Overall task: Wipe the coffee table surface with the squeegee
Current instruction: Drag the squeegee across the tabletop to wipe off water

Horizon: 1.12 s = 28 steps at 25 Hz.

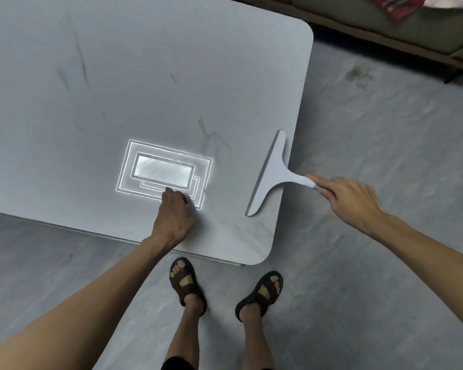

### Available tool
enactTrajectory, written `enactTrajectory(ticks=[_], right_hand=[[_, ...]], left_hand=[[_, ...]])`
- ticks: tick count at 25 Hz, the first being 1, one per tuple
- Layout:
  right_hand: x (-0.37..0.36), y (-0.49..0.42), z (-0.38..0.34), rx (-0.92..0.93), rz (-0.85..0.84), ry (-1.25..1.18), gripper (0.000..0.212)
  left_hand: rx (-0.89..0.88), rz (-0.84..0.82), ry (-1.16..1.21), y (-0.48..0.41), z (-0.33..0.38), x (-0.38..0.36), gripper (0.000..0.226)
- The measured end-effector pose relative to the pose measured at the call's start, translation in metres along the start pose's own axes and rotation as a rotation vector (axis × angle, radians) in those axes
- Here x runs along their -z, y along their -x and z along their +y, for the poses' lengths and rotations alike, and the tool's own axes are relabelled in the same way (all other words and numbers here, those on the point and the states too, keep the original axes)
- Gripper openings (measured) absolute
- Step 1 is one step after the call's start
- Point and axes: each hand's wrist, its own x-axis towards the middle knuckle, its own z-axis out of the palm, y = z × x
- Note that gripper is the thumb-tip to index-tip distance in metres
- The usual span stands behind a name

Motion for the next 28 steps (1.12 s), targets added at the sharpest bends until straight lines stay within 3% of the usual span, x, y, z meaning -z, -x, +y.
enactTrajectory(ticks=[5,10,13,16,19,24,28], right_hand=[[0.034,0.040,0.034,-0.160,0.002,0.084,0.037],[0.068,-0.056,-0.016,-0.302,0.000,-0.302,0.034],[0.083,-0.134,-0.051,-0.462,0.007,-0.556,0.045],[0.083,-0.162,-0.075,-0.555,-0.049,-0.595,0.052],[0.061,-0.130,-0.091,-0.496,-0.069,-0.489,0.060],[0.017,-0.004,-0.091,-0.203,-0.083,-0.410,0.063],[0.003,0.072,-0.065,-0.139,-0.167,-0.343,0.054]], left_hand=[[-0.038,-0.158,-0.192,0.002,0.025,-0.010,0.041],[0.056,-0.151,-0.129,-0.007,0.025,-0.010,0.046],[0.085,-0.140,-0.116,-0.013,0.022,-0.014,0.052],[0.069,-0.173,-0.125,-0.017,0.016,-0.020,0.051],[0.047,-0.241,-0.121,-0.016,0.012,-0.021,0.043],[0.057,-0.255,-0.135,-0.010,0.014,-0.019,0.046],[0.051,-0.145,-0.146,-0.005,0.015,-0.017,0.049]])
